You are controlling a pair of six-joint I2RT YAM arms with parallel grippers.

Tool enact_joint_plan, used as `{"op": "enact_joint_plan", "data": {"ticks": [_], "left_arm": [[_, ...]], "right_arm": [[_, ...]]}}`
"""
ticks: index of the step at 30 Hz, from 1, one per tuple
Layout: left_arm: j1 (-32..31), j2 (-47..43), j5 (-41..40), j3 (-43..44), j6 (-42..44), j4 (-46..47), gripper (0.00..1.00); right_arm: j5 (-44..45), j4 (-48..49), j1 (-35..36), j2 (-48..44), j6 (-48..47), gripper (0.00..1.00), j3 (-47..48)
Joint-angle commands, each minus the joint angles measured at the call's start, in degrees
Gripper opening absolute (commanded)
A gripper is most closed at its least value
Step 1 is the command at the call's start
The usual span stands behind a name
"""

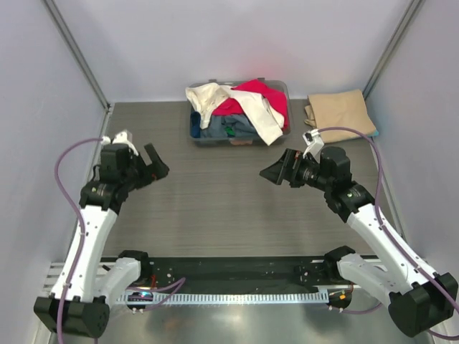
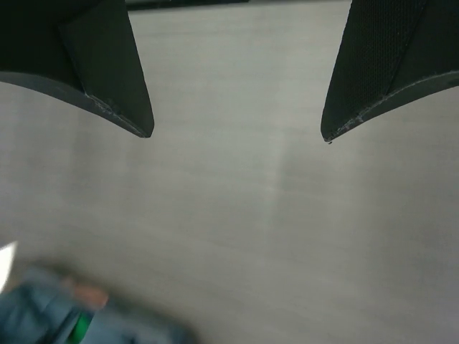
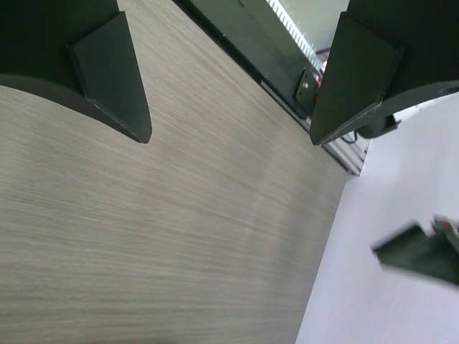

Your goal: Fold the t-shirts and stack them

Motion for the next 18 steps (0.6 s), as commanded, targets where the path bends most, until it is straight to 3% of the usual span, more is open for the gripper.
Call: {"op": "enact_joint_plan", "data": {"ticks": [1,6,12,13,18], "left_arm": [[-0.04,-10.42,5.36,-6.11,-0.63,-4.24,1.0],[0.04,-18.25,-0.15,-10.08,-2.47,-8.79,1.0],[-0.04,-23.09,6.96,-13.51,-1.78,-5.37,1.0],[-0.04,-23.44,6.88,-13.68,-1.86,-4.85,1.0],[-0.04,-23.45,8.97,-14.39,-1.34,-3.88,1.0]], "right_arm": [[4.85,-1.24,0.34,-0.2,-0.88,1.0,3.49],[9.77,-2.29,0.52,5.06,-5.96,1.0,8.84],[25.49,-10.11,0.34,21.82,-11.86,1.0,21.76],[31.78,-12.03,0.43,24.56,-13.26,1.0,23.43],[37.38,-13.9,0.43,39.66,-16.35,1.0,33.71]]}}
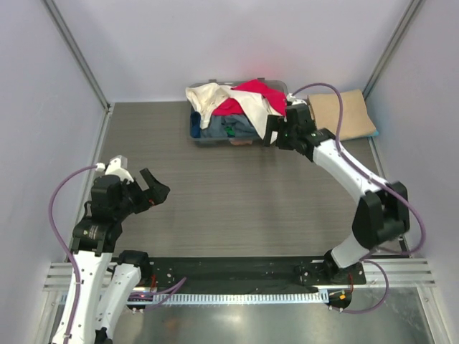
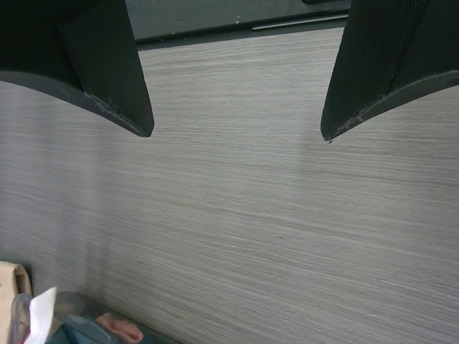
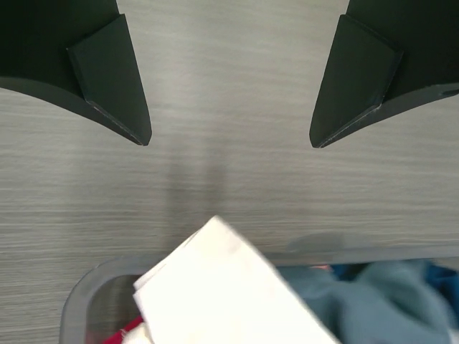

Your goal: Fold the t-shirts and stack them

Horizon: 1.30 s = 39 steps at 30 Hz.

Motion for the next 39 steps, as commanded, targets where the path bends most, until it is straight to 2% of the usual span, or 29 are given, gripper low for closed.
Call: {"op": "enact_joint_plan", "data": {"ticks": [1,4,10,14,20,23,24,26,27,29,30,32,33,36,39], "left_arm": [[-0.04,-0.04,4.0,0.11,0.67,2.48,1.0],[-0.04,0.14,4.7,0.11,0.85,2.66,1.0],[-0.04,-0.21,5.32,0.02,1.02,2.92,1.0],[-0.04,-0.47,5.41,-0.07,0.94,3.01,1.0],[-0.04,-0.56,5.41,-0.07,1.03,3.1,1.0],[-0.04,-0.74,5.32,-0.16,1.03,3.01,1.0],[0.04,-0.83,5.32,-0.16,1.03,3.1,1.0],[-0.04,-1.0,5.23,-0.16,0.94,3.19,1.0],[0.04,-1.0,5.23,-0.16,1.02,3.19,1.0],[-0.04,-1.18,5.15,-0.16,0.94,3.19,1.0],[-0.04,-1.18,5.14,-0.16,0.94,3.19,1.0],[0.04,-1.18,5.06,-0.16,0.94,3.19,1.0],[0.04,-1.18,4.97,-0.24,0.94,3.19,1.0],[-0.04,-1.27,4.88,-0.25,0.94,3.27,1.0],[0.04,-1.27,4.53,-0.25,0.85,3.19,1.0]], "right_arm": [[8.31,-2.9,0.17,7.57,-4.15,1.0,6.68],[8.75,-2.9,0.17,14.93,-5.03,1.0,11.78],[10.33,-2.99,0.17,23.13,-7.58,1.0,22.23],[9.98,-3.96,0.17,28.05,-8.2,0.99,25.85],[8.4,-4.13,-0.01,30.7,-7.94,0.92,26.82],[7.52,-4.14,-0.09,31.4,-7.93,0.81,26.56],[7.35,-3.96,-0.09,31.49,-7.85,0.68,26.47],[6.99,-4.05,-0.09,31.4,-7.85,0.55,26.12],[6.99,-4.13,-0.09,31.23,-7.85,0.43,25.95],[6.73,-4.13,-0.18,30.53,-8.02,0.33,25.59],[6.64,-4.14,-0.18,30.35,-8.02,0.2,25.68],[5.77,-4.22,-0.18,29.3,-8.11,0.12,26.29],[5.42,-4.66,-0.1,28.77,-8.11,0.01,26.64],[3.57,-6.93,-0.18,26.66,-8.28,0.01,31.2],[-1.24,-11.32,-0.01,24.82,-9.07,0.01,42.79]]}}
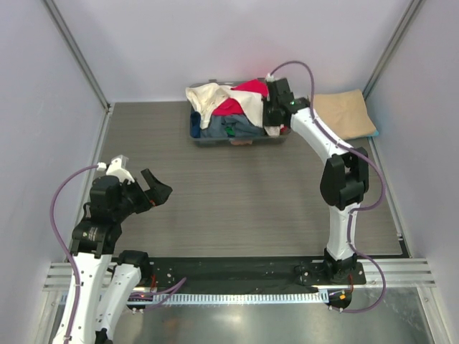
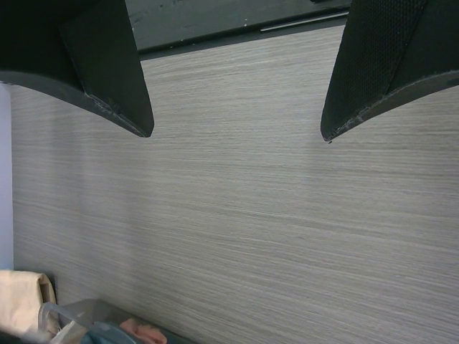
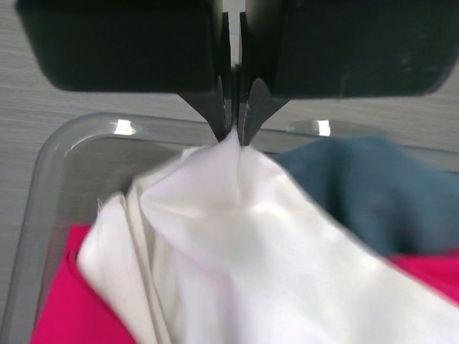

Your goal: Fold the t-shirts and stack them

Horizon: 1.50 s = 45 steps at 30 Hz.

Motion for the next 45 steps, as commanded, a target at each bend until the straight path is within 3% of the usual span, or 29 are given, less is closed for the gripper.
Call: {"op": "enact_joint_plan", "data": {"ticks": [1,5,8,12,14,15,17,20,22,23,24,26,31,38,45], "left_arm": [[0.04,-0.61,0.77,-0.25,0.81,1.99,1.0],[0.04,-0.52,0.33,-0.33,0.72,2.07,1.0],[0.04,-0.52,0.07,-0.33,0.63,2.07,1.0],[0.04,-0.7,-0.46,-0.16,0.54,1.98,1.0],[0.04,-0.87,-0.72,-0.25,0.54,1.98,1.0],[0.04,-0.79,-0.9,-0.25,0.54,1.98,1.0],[0.04,-0.7,-0.99,-0.33,0.45,1.98,1.0],[0.13,-0.09,-1.16,-0.25,0.45,1.9,1.0],[0.04,0.27,-1.42,-0.25,0.28,1.81,1.0],[0.04,0.53,-1.95,-0.25,0.28,1.72,1.0],[0.04,0.79,-2.13,-0.25,0.1,1.63,1.0],[0.13,1.67,-2.65,-0.25,0.02,1.55,1.0],[-0.04,6.84,-3.62,0.72,0.01,1.46,1.0],[-3.56,23.62,-10.39,6.25,-0.87,10.94,1.0],[-3.65,53.4,-14.35,29.05,0.63,17.8,1.0]], "right_arm": [[-6.31,-2.57,0.36,-6.44,-2.43,0.01,18.35],[-13.44,-4.78,3.52,-11.0,-7.96,0.01,37.81],[-14.14,-1.54,7.92,-20.65,-13.24,0.01,40.93],[-9.41,14.72,8.01,-41.12,-14.12,0.01,20.05],[-2.6,14.74,8.01,-48.96,-15.61,0.01,7.32],[-0.46,13.95,8.01,-50.73,-15.62,0.01,7.26],[6.73,12.28,8.01,-55.46,-14.66,0.01,-2.55],[11.16,8.77,8.01,-60.83,-8.0,0.04,-18.01],[13.88,4.2,8.01,-62.52,0.61,0.27,-29.75],[14.67,1.14,8.01,-63.39,3.07,0.75,-33.66],[17.9,-0.89,8.01,-63.31,9.1,0.9,-37.09],[21.61,-6.5,7.93,-62.61,12.84,1.0,-43.26],[23.83,-7.77,7.84,-64.45,14.61,1.0,-46.0],[14.88,-3.3,7.84,-58.57,13.2,1.0,-47.67],[4.93,2.16,7.84,-60.94,12.68,1.0,-55.05]]}}
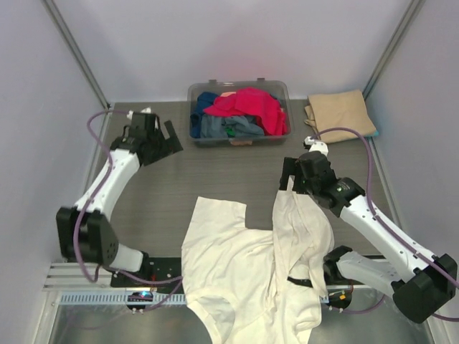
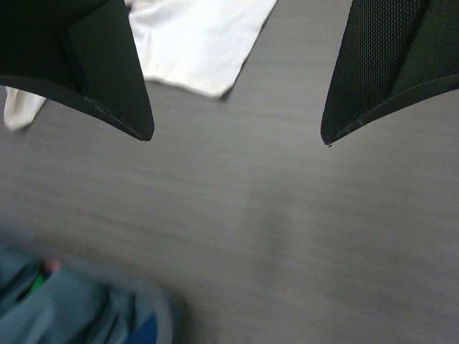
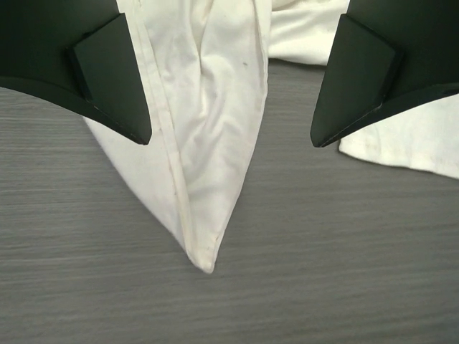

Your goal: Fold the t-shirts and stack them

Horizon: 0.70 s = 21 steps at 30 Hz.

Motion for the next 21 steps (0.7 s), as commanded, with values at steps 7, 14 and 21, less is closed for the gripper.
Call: {"op": "enact_joint_plan", "data": {"ticks": [7,14,21], "left_arm": [[-0.52,38.51,-2.37,37.42,1.13,4.82,1.0],[-1.76,56.56,-1.75,58.54,2.1,-2.04,0.74],[-0.53,55.99,-1.93,56.71,-1.32,-2.93,0.06]], "right_arm": [[-11.67,4.44,-0.21,-4.71,-0.28,1.0,-3.9],[-11.94,4.35,-0.21,-6.47,-1.78,1.0,-5.4],[-11.59,4.26,-0.21,-5.68,-2.57,1.0,-5.22]]}}
